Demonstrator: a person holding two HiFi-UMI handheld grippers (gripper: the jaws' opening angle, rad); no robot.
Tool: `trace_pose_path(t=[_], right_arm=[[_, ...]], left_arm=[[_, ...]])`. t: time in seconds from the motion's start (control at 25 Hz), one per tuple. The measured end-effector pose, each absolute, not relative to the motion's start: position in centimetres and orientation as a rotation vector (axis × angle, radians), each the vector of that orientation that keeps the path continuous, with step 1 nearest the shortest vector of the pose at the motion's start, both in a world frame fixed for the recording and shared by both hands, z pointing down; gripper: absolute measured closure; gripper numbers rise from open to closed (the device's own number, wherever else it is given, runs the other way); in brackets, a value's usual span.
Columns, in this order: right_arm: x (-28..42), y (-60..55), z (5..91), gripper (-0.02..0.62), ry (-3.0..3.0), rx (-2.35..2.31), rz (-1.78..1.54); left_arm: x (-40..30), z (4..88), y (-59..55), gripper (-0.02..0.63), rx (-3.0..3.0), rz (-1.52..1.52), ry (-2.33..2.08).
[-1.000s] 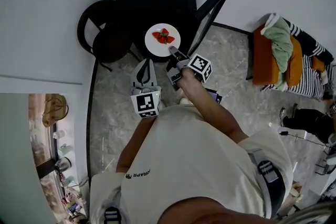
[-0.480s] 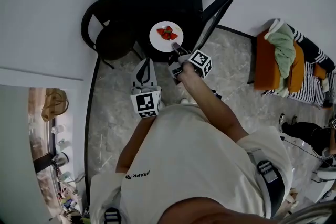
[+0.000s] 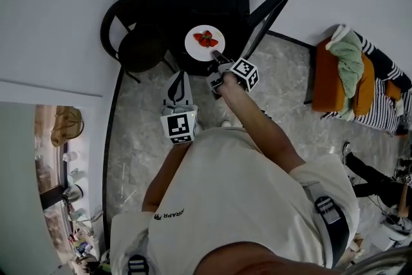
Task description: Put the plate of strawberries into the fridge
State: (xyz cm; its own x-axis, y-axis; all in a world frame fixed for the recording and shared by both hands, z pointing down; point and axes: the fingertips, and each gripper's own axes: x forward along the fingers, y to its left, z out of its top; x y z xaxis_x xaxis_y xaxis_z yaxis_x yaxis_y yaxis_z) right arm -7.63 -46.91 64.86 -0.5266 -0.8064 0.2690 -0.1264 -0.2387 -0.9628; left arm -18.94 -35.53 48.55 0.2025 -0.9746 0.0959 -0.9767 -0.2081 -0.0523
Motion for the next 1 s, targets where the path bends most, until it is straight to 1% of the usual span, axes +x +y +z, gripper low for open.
trace_pose_path(t=[0.52, 1.0], right_arm=[[-7.2, -48.5, 66.9, 0.575, 1.487, -1.167, -1.813], [-7.9, -50.9, 68.8, 0.575, 1.458, -1.218, -1.794]], left_arm=[[-18.5, 48.5, -35.3, 0.604, 2.430, 0.180, -1.972], [-19.4, 48.8, -34.8, 0.604, 2.407, 0.178, -1.985]])
